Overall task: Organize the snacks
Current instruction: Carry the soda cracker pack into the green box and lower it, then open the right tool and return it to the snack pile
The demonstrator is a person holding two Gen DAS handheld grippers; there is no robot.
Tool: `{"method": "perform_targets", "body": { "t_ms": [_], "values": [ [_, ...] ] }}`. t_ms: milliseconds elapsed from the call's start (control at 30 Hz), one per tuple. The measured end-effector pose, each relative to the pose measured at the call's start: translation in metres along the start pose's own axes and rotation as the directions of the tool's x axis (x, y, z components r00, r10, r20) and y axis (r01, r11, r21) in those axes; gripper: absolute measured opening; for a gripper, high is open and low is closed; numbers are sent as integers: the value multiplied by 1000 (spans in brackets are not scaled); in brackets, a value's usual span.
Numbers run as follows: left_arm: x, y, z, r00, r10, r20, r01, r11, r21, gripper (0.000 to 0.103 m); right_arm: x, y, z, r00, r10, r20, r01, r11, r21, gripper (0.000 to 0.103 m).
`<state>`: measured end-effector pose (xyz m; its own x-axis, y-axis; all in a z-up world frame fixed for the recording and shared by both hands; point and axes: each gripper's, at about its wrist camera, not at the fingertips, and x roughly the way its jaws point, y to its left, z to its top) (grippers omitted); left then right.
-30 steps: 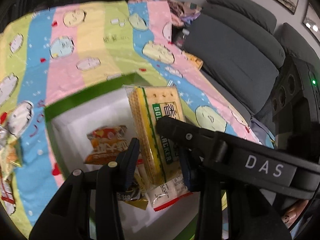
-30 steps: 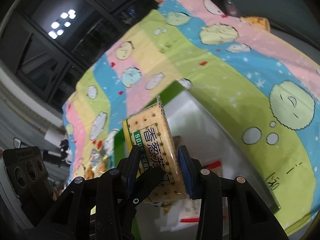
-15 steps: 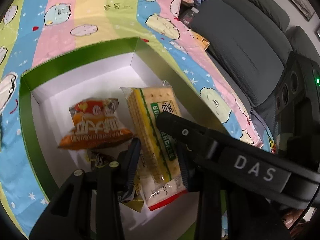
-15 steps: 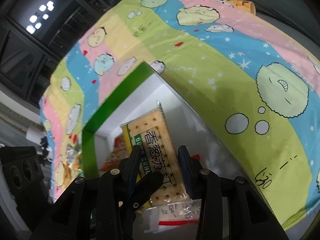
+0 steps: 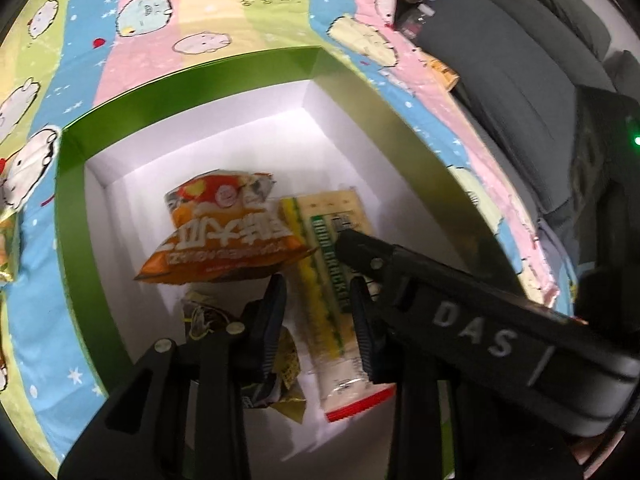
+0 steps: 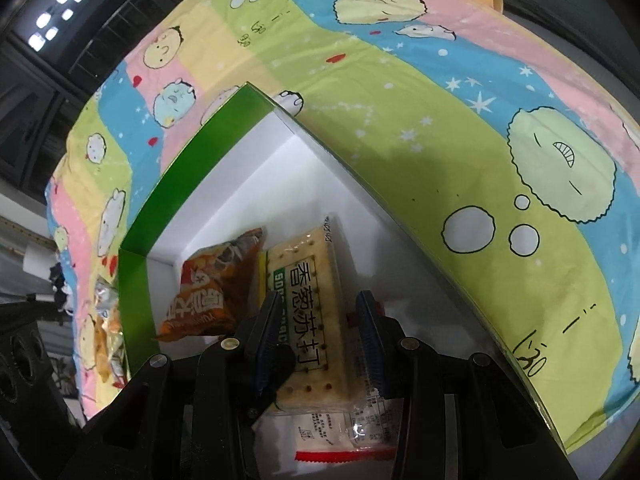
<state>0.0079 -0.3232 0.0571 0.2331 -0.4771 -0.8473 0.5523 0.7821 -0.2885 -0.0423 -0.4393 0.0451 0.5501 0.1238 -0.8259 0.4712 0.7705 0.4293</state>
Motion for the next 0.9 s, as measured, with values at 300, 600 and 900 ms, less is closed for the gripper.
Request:
{"method": "perform_targets", "body": {
  "t_ms": [300,600,900],
  "values": [
    [-6,9,-8,994,105,35,-105,994,-11,34,0,7,-9,1000,-27,-10,27,1000,-5,42],
    [-8,13,-16,985,166,41,-166,986,-15,28,3,21,-15,997,-76,-10,76,996,-49,42],
    [-33,27,-18,994,-90,69,99,987,-129,27,-11,28,-17,999,-8,33,10,997,-70,43]
  ]
}}
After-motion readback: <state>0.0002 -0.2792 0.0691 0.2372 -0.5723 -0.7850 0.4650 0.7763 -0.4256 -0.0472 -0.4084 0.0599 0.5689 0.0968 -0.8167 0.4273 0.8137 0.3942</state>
